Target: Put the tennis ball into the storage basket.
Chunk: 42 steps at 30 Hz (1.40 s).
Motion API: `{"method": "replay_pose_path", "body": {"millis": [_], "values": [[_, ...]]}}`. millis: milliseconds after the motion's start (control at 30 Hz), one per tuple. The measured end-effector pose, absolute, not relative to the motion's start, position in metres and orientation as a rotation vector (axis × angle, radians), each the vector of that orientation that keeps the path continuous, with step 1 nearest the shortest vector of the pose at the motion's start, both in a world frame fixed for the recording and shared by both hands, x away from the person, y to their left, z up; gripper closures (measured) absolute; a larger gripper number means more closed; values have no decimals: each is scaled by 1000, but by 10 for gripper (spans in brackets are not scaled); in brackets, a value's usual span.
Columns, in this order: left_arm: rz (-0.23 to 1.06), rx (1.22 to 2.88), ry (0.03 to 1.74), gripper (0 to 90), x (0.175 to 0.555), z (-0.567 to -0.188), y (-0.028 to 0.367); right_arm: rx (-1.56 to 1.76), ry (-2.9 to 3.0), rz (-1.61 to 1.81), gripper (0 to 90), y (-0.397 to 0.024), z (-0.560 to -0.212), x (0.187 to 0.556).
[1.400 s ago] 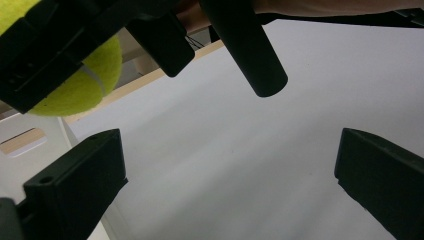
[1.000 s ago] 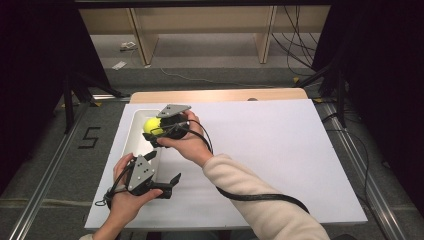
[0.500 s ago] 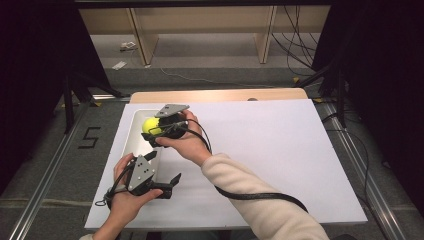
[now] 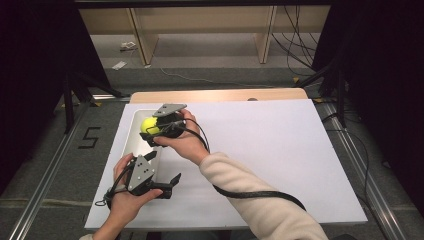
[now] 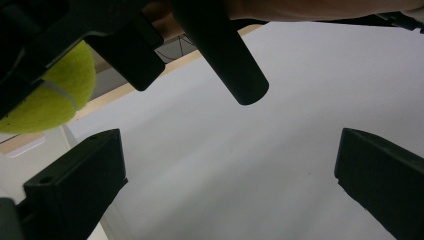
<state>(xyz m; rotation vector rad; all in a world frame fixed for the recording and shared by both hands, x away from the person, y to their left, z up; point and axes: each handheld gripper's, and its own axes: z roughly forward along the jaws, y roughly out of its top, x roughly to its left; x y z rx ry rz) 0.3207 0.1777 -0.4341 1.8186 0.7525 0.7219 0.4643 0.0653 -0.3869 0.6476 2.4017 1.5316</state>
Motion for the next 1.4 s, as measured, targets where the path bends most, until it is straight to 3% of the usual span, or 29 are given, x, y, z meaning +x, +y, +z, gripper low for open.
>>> {"method": "replay_pose_path", "body": {"millis": [1400], "values": [[721,1821,751,0,320,-434,178,659,2420,1524,263,76,-389,472]]}}
